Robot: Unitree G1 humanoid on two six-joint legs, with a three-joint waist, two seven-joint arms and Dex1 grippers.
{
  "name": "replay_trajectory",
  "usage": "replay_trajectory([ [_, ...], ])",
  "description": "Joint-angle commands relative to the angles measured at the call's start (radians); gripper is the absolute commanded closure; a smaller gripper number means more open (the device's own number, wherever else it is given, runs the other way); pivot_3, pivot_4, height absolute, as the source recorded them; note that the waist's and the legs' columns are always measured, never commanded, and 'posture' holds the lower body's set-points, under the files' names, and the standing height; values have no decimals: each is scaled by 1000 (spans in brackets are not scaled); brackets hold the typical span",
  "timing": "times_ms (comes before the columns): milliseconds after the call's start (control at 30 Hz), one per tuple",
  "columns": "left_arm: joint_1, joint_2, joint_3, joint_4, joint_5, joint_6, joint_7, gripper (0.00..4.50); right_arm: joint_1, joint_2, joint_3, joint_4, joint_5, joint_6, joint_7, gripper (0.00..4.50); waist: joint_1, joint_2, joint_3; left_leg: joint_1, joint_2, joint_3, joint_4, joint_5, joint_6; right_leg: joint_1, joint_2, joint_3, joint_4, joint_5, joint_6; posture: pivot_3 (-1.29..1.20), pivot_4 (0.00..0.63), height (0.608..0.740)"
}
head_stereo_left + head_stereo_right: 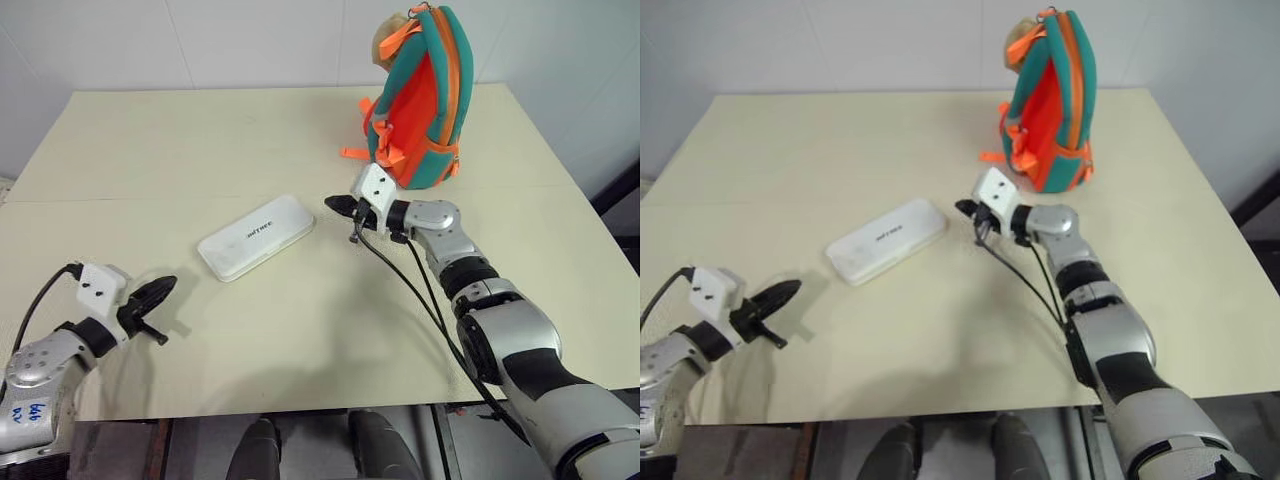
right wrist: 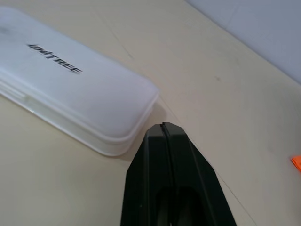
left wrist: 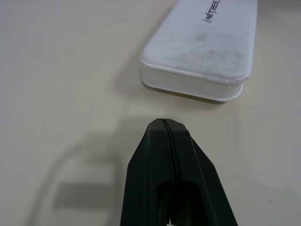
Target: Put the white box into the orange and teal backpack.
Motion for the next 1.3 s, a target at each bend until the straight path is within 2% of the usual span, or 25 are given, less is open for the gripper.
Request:
replay_trajectory([
  [33, -27, -45, -16, -42, 3, 33, 89, 4500, -47, 24, 8, 31, -48, -4, -91, 4478, -1, 0, 0, 0, 0, 0, 0, 0, 0, 0, 0, 0, 1, 0, 0, 0, 150, 740],
  [200, -78, -113, -46, -60, 2, 81, 190, 4500, -62, 66, 25, 64, -114, 22, -168, 4478, -2, 0, 0, 0, 0, 0, 1, 1, 0, -2, 0, 1, 4, 0, 0, 0, 150, 740],
  [533, -128, -132, -99, -66, 26, 114, 258, 4500, -77, 133, 63, 94, -217, 110, -275, 4478, -3, -1, 0, -1, 0, 0, 1, 2, -1, -4, 1, 1, 7, 0, 0, 0, 150, 740],
  [700, -128, -147, -108, -67, 37, 127, 297, 4500, -82, 169, 34, 97, -204, 126, -295, 4478, -4, -1, 0, -1, 0, 0, 1, 2, -2, -4, 1, 1, 8, 0, 0, 0, 150, 740],
  [967, -126, -167, -122, -37, 38, 112, 301, 4500, -42, 194, 12, 88, -188, 90, -210, 4478, -3, -1, -1, -1, 0, 0, 1, 2, -2, -4, 1, 1, 8, 0, 0, 0, 150, 740],
  [1300, -131, -143, -190, -21, 24, 129, 194, 4500, 68, 140, -26, 41, -119, 26, 37, 4478, -3, -2, -1, 0, 0, 0, 2, 2, -2, -3, 1, 1, 8, 0, 0, 0, 150, 740],
])
